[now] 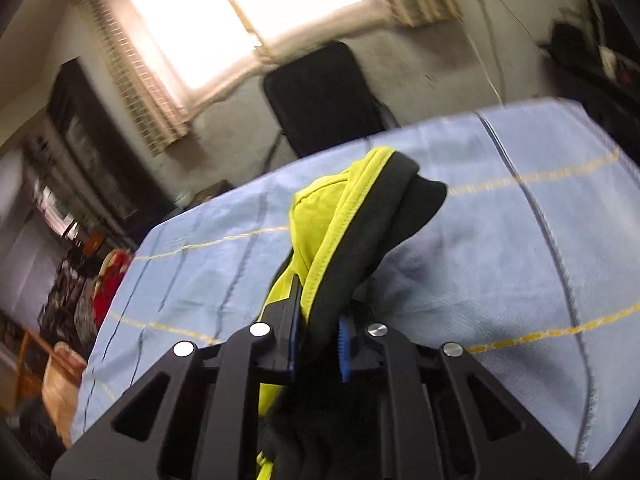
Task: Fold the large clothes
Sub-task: 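Grasp the yellow-lined hood with the right gripper and fold it over the body, then smooth the folded hood onto the hoodie body with both grippers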
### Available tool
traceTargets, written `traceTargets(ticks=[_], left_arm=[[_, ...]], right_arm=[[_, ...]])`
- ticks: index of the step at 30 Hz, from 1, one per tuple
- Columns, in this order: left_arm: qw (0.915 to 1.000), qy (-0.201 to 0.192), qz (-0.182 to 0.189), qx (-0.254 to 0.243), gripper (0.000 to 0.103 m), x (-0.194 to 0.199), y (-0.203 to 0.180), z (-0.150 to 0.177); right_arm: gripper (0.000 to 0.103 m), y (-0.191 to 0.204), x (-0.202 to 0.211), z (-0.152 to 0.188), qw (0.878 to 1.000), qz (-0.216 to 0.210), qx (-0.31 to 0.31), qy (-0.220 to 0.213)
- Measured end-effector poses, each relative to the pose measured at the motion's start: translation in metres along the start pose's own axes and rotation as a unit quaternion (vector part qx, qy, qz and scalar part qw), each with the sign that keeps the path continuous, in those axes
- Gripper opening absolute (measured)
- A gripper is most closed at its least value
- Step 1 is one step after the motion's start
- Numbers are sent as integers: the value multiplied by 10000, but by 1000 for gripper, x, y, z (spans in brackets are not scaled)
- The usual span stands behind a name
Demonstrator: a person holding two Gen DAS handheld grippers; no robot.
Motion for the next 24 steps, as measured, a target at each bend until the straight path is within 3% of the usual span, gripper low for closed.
traceTargets(ticks=[3, 6, 9, 12, 13, 16, 18, 19, 20, 21, 22, 24], left_arm=[[10000, -49, -43, -30, 63, 14, 1, 1], [10000, -41, 41, -23, 63, 31, 3, 7], [10000, -83, 24, -45, 63, 48, 8, 11], [10000, -52, 37, 25, 66, 58, 17, 17], [10000, -32, 2, 31, 66, 61, 21, 21], [10000, 29, -61, -12, 66, 69, 22, 33], [9999, 109, -19, -25, 67, 74, 22, 44], [9999, 138, 13, -18, 68, 76, 21, 48], [9998, 181, 84, -2, 69, 78, 20, 53], [9996, 225, 146, 8, 70, 79, 18, 57], [9994, 273, 191, 5, 71, 79, 16, 62], [9986, 429, 303, -45, 71, 76, 7, 73]], right_arm=[[10, 38, 40, 5, 9953, -250, 913, -182], [9, 78, 79, 34, 9788, -353, 2012, -175], [9, 102, 108, 86, 9542, -356, 2970, 48], [10, 107, 120, 151, 9215, -222, 3837, 559], [10, 101, 120, 178, 9017, -16, 4246, 814], [17, 80, 122, 222, 8645, 416, 4831, 1322], [20, 68, 135, 233, 8631, 481, 4820, 1429], [34, 65, 143, 234, 8656, 472, 4772, 1442], [55, 63, 155, 234, 8703, 472, 4696, 1411], [61, 62, 162, 234, 8735, 478, 4656, 1339], [65, 61, 170, 232, 8782, 485, 4598, 1229], [65, 56, 182, 229, 8986, 276, 4201, 1232]])
Point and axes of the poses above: each gripper's, at about its wrist camera, not at the fingertips, and x roughly against the way its jaws point, y to its left, z to its underside, the point moved 8 cm from there along -x, roughly the way its jaws point, and after that the axes turned 2 degrees about x, right-handed, at the moved point
